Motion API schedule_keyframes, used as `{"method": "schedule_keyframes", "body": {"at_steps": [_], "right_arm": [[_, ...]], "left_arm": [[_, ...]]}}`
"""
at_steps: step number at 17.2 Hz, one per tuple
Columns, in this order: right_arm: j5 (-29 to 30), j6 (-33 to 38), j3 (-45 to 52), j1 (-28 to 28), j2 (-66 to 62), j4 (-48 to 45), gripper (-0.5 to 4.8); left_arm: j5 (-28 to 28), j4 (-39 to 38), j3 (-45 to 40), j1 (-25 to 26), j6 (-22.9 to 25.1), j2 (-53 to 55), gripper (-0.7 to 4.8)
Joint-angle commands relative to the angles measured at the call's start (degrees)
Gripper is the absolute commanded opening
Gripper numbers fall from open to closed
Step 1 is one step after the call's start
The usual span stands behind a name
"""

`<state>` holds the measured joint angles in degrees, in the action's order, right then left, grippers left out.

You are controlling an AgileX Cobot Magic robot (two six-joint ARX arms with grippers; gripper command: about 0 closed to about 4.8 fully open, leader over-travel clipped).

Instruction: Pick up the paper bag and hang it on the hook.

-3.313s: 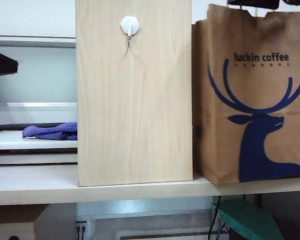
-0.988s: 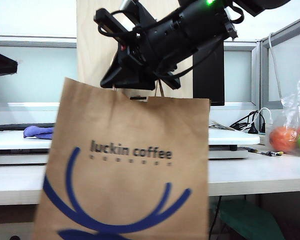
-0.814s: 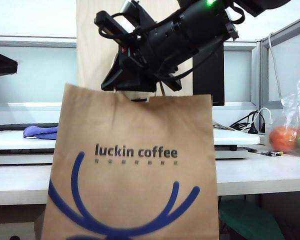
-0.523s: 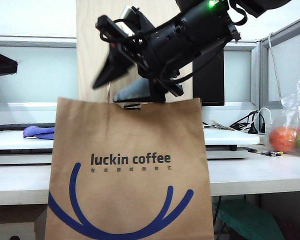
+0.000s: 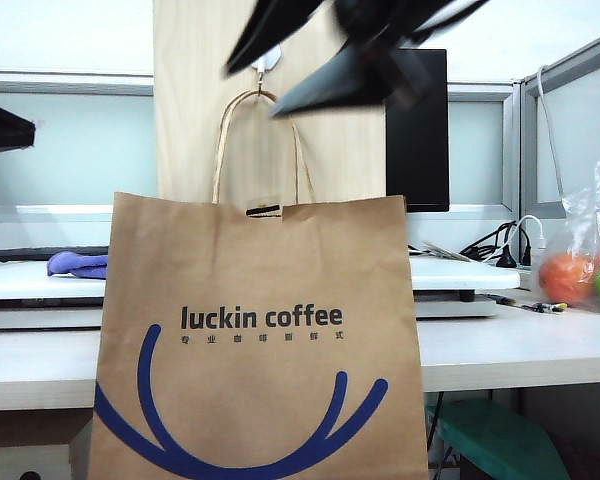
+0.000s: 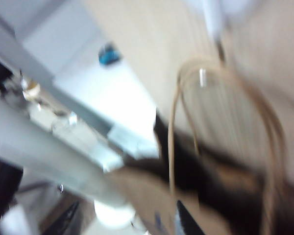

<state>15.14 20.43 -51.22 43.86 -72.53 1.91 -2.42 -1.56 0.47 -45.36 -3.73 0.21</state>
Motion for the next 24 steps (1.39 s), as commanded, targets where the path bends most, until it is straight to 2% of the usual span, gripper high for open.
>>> {"method": "schedule_keyframes", "body": {"at_steps": [1, 2, 3, 4, 5, 6, 7, 11, 13, 16, 18, 20, 24], "right_arm": [[-1.6, -5.11, -0.39, 0.09, 9.31, 12.76, 2.19], [-6.78, -7.78, -0.37, 0.09, 15.54, 19.8, 2.06], [-12.26, -9.64, -0.33, 0.09, 20.17, 24.22, 1.67], [-17.51, -11.3, -0.28, 0.09, 24.09, 27.41, 0.68], [-24.24, -13.29, -0.24, 0.09, 28.87, 30.84, 0.0], [-30.71, -15.39, 0.22, -0.04, 33.79, 32.52, -0.01], [-34.64, -17.11, 1.14, -0.09, 37.29, 32.59, -0.01], [-43.43, -23.47, 9.51, -0.26, 53.55, 29.73, -0.01], [-43.58, -23.58, 13.94, -0.24, 61.05, 27.85, -0.01], [-45.07, -23.63, 20.33, 0.0, 72.15, 26.08, -0.01], [-48.5, -23.63, 20.31, -0.02, 71.41, 27.58, -0.01], [-47.15, -23.61, 20.33, 0.0, 71.45, 26.03, -0.01], [-48.78, -24.13, 23.71, -0.07, 71.43, 13.57, -0.01]], "left_arm": [[-0.28, 0.33, 0.07, 0.28, 0.09, 0.0, -0.06], [-1.79, 0.31, 0.09, 2.75, 0.09, 0.0, -0.06], [-3.3, 0.35, 0.09, 6.16, 0.09, 0.0, -0.06], [-4.37, 0.33, 0.09, 9.97, 0.09, 0.0, -0.06], [-5.55, 0.35, 0.09, 15.76, 0.09, 0.0, -0.06], [-5.62, 0.33, 0.09, 22.58, 0.09, 0.0, -0.06], [-5.44, 0.35, 0.07, 27.85, 0.11, 0.0, -0.06], [-5.05, 0.33, 0.07, 41.88, 0.11, 0.0, -0.06], [-5.31, 0.35, 0.07, 44.28, 0.11, 0.0, -0.06], [-5.31, 0.35, 0.07, 45.07, 0.11, 0.0, -0.06], [-5.35, 0.39, 0.09, 45.11, 0.11, 0.0, -0.06], [-6.43, -0.04, 0.09, 46.16, 0.11, 0.0, -0.06], [-7.89, -0.09, 0.09, 49.29, 0.11, 0.0, -0.06]]}}
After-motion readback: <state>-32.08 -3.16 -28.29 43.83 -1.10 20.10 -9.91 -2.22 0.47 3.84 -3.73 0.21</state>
